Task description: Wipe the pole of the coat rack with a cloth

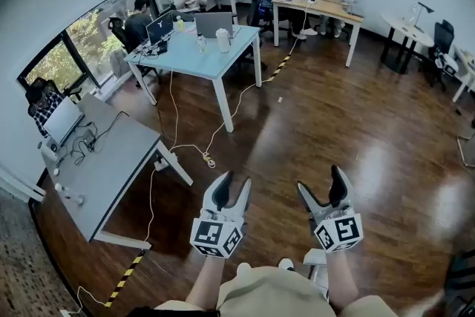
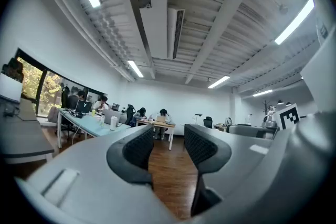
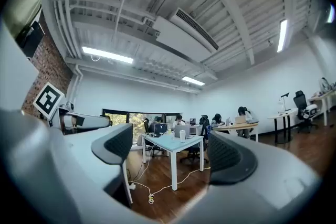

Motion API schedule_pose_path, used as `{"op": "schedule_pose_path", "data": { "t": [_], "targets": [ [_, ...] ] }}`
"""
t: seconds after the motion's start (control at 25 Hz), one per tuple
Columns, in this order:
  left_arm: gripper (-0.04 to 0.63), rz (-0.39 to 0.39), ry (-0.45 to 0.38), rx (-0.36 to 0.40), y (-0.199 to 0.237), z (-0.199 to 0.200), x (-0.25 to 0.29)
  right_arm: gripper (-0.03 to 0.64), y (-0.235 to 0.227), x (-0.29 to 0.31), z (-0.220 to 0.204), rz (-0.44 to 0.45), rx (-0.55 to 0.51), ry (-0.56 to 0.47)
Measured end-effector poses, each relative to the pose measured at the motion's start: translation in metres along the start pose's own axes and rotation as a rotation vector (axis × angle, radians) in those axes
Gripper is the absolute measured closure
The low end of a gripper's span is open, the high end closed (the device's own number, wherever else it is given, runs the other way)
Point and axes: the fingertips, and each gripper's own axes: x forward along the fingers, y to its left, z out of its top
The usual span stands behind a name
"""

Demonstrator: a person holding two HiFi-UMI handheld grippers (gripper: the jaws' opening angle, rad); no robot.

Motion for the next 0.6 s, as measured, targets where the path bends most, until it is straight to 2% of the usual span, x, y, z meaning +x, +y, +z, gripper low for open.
{"op": "schedule_pose_path", "data": {
  "t": [0.24,0.6],
  "targets": [
    [0.433,0.074,-0.023,0.006,0.024,0.006,-0.012,0.196,0.011,0.012,0.003,0.023,-0.017,-0.001],
    [0.433,0.072,-0.019,0.006,0.022,0.005,-0.006,0.199,0.011,0.015,0.0,0.041,-0.019,0.019]
  ]
}}
